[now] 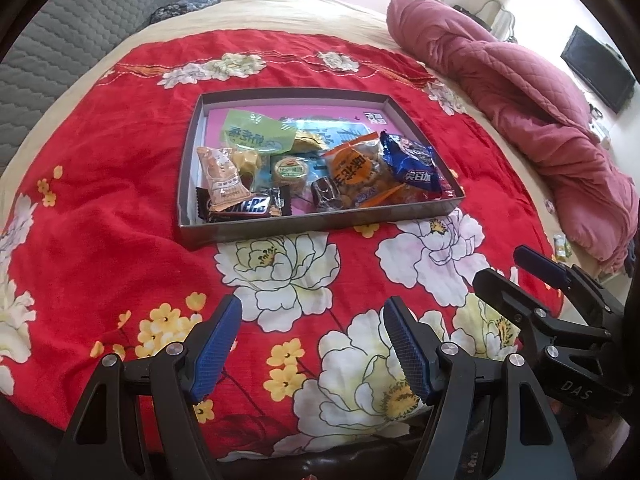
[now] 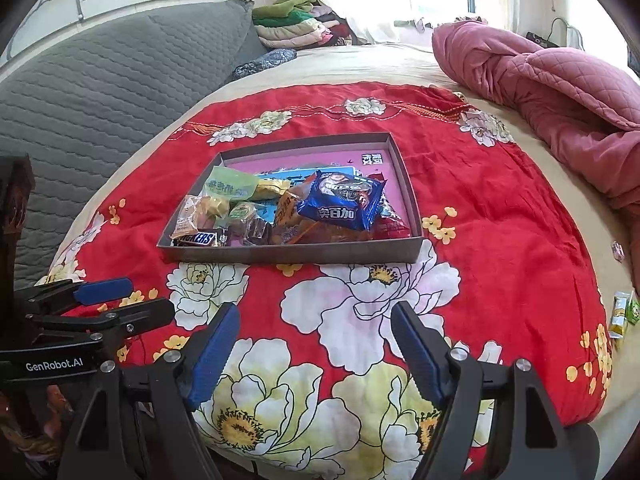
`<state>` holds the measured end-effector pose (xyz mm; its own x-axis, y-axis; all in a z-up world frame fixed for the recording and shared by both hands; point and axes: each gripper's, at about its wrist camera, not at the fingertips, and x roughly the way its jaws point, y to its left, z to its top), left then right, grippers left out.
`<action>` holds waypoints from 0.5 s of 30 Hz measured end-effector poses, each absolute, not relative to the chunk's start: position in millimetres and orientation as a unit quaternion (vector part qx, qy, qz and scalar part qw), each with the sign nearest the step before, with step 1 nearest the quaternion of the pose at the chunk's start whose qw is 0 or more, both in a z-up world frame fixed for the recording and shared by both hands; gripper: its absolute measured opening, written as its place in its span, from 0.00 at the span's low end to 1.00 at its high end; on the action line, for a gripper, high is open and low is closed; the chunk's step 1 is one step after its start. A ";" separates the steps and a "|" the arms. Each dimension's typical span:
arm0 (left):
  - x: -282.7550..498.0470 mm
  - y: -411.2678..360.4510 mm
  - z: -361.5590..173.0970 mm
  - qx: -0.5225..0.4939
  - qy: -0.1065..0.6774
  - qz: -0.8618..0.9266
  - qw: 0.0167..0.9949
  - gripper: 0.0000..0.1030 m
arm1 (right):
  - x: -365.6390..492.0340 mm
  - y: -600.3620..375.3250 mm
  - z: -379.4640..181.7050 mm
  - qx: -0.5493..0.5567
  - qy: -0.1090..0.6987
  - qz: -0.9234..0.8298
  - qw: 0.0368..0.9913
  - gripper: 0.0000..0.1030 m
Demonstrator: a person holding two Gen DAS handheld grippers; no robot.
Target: Organize snacks
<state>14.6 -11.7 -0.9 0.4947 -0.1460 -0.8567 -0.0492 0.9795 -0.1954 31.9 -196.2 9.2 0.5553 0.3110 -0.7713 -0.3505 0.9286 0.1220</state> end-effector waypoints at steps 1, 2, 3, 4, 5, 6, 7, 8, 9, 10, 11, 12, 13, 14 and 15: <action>14.5 -11.6 -1.0 -0.097 0.502 -0.027 0.859 0.73 | 31.9 -196.4 9.6 -0.022 0.432 0.187 0.882 0.75; 14.5 -11.3 -0.6 -0.096 0.501 -0.025 0.860 0.73 | 32.0 -196.9 10.0 -0.022 0.431 0.186 0.883 0.75; 14.5 -11.0 -0.4 -0.096 0.500 -0.023 0.860 0.73 | 32.5 -197.2 10.4 -0.021 0.429 0.186 0.884 0.75; 14.6 -10.4 0.0 -0.097 0.499 -0.022 0.861 0.73 | 32.4 -197.9 11.1 -0.020 0.428 0.184 0.885 0.75; 14.6 -10.1 0.1 -0.097 0.498 -0.021 0.861 0.73 | 32.5 -198.2 11.5 -0.019 0.426 0.184 0.885 0.75; 14.6 -9.6 0.5 -0.097 0.497 -0.019 0.862 0.73 | 32.5 -198.6 11.9 -0.019 0.425 0.183 0.886 0.75; 14.3 -9.1 1.1 -0.098 0.496 -0.018 0.863 0.73 | 32.5 -199.0 12.1 -0.018 0.425 0.182 0.887 0.75; 14.3 -8.3 1.5 -0.098 0.495 -0.016 0.863 0.73 | 32.6 -199.1 12.2 -0.018 0.425 0.181 0.887 0.75; 14.3 -8.3 1.7 -0.098 0.495 -0.015 0.863 0.73 | 33.2 -199.7 12.4 -0.018 0.425 0.180 0.887 0.75; 14.5 -8.0 1.5 -0.098 0.495 -0.013 0.863 0.73 | 33.5 -199.8 12.3 -0.018 0.425 0.179 0.887 0.75; 14.7 -7.7 1.5 -0.097 0.496 -0.013 0.863 0.73 | 33.9 -200.0 12.2 -0.017 0.425 0.178 0.887 0.75; 14.8 -7.8 1.5 -0.097 0.496 -0.012 0.863 0.73 | 34.0 -200.2 12.1 -0.017 0.425 0.177 0.887 0.75; 14.8 -7.9 1.5 -0.097 0.496 -0.013 0.863 0.73 | 34.1 -200.4 12.0 -0.017 0.425 0.175 0.888 0.75; 15.0 -7.9 1.5 -0.097 0.496 -0.013 0.863 0.73 | 34.4 -200.8 11.9 -0.016 0.425 0.174 0.888 0.75; 14.9 -7.9 1.6 -0.096 0.496 -0.013 0.863 0.73 | 34.5 -201.2 11.7 -0.016 0.426 0.173 0.888 0.75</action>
<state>14.9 -7.9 1.6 0.5082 -0.1172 -0.8533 -0.0739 0.9811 -0.1788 34.5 -201.2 11.7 0.5773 0.2938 -0.7619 -0.3211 0.9395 0.1190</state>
